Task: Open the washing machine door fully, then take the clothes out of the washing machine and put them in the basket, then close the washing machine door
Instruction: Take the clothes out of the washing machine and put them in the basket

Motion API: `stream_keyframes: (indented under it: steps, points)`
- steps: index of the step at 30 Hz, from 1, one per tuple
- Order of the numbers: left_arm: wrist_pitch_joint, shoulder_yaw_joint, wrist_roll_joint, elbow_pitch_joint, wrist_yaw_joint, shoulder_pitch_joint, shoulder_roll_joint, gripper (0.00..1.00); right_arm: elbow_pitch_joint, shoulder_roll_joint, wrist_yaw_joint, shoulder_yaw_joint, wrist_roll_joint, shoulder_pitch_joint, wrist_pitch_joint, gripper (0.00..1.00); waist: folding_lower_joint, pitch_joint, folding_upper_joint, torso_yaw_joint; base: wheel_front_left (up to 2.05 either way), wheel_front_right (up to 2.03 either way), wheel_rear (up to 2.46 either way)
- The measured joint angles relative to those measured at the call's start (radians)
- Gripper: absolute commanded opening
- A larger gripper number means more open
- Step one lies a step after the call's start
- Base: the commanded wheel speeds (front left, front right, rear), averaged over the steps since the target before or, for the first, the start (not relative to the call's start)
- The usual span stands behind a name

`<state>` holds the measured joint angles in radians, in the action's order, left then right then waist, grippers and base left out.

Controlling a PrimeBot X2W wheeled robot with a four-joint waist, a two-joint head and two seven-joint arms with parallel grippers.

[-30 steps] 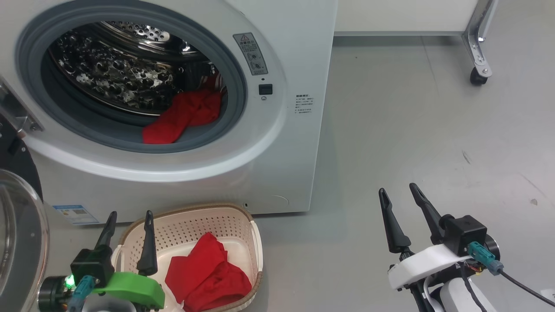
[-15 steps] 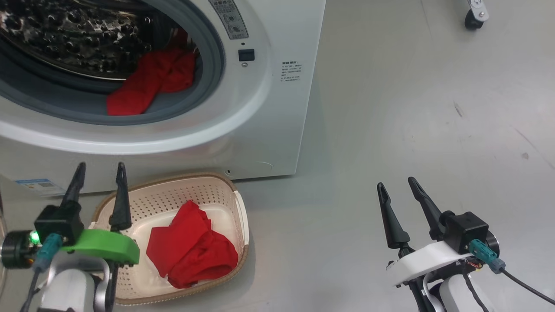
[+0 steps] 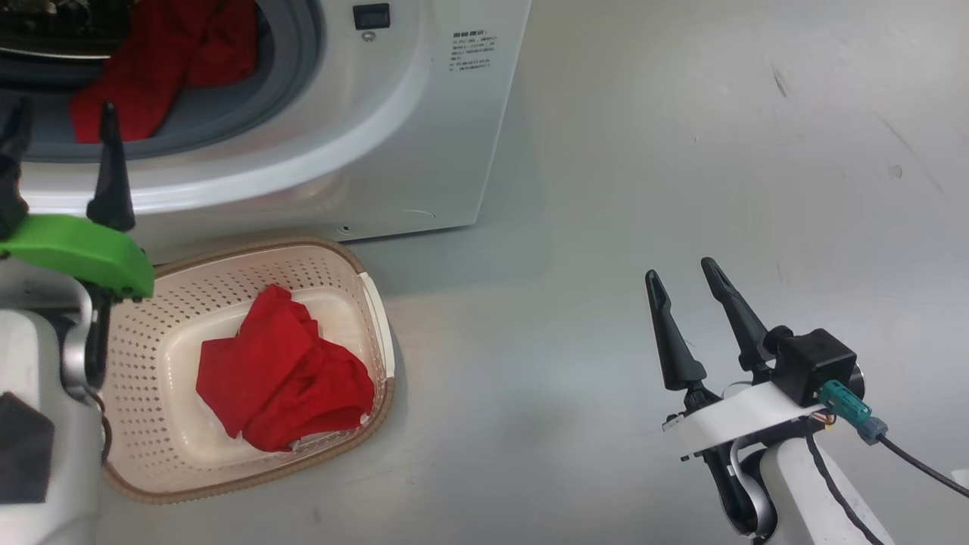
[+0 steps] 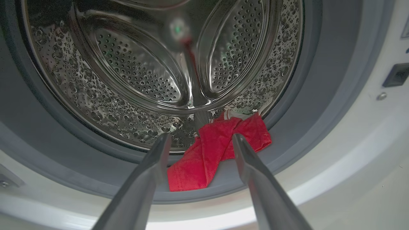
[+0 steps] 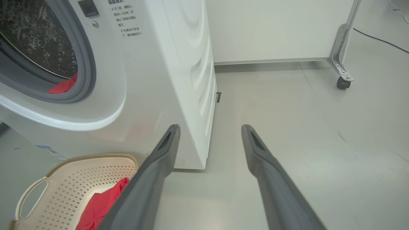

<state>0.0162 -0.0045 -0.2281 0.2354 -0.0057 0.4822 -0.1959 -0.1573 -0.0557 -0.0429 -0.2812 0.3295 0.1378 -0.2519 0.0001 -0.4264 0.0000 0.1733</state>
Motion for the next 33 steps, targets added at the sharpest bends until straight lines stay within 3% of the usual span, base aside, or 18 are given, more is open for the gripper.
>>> stream_keyframes:
  steps: [13,17,23,26,33]
  points:
    - [-0.208,0.053,-0.093,0.121,-0.035,0.325,-0.059,1.0,0.013,0.007,-0.007,-0.033,0.016,0.069,0.0,1.0,0.0,-0.161,0.0,0.099,0.0,0.0,0.0]
    - [-0.256,0.068,-0.098,0.182,-0.044,0.373,-0.101,1.0,0.014,0.008,-0.007,-0.047,0.016,0.096,0.0,1.0,0.0001,-0.194,0.0,0.131,0.0,0.0,0.0]
    - [-0.306,0.06,-0.106,0.253,-0.065,0.438,-0.121,1.0,0.018,0.009,-0.007,-0.048,0.025,0.111,0.0,1.0,0.0001,-0.236,0.0,0.173,0.0,0.0,0.0]
    - [-0.328,0.052,-0.147,0.294,-0.08,0.466,-0.102,1.0,0.043,0.01,-0.007,-0.043,0.168,0.111,0.0,1.0,0.0001,-0.252,0.0,0.186,0.0,0.0,0.0]
    - [-0.341,0.043,-0.111,0.36,-0.073,0.53,-0.132,1.0,0.042,0.011,-0.007,-0.063,0.137,0.126,0.0,1.0,0.0001,-0.272,0.0,0.2,0.0,0.0,0.0]
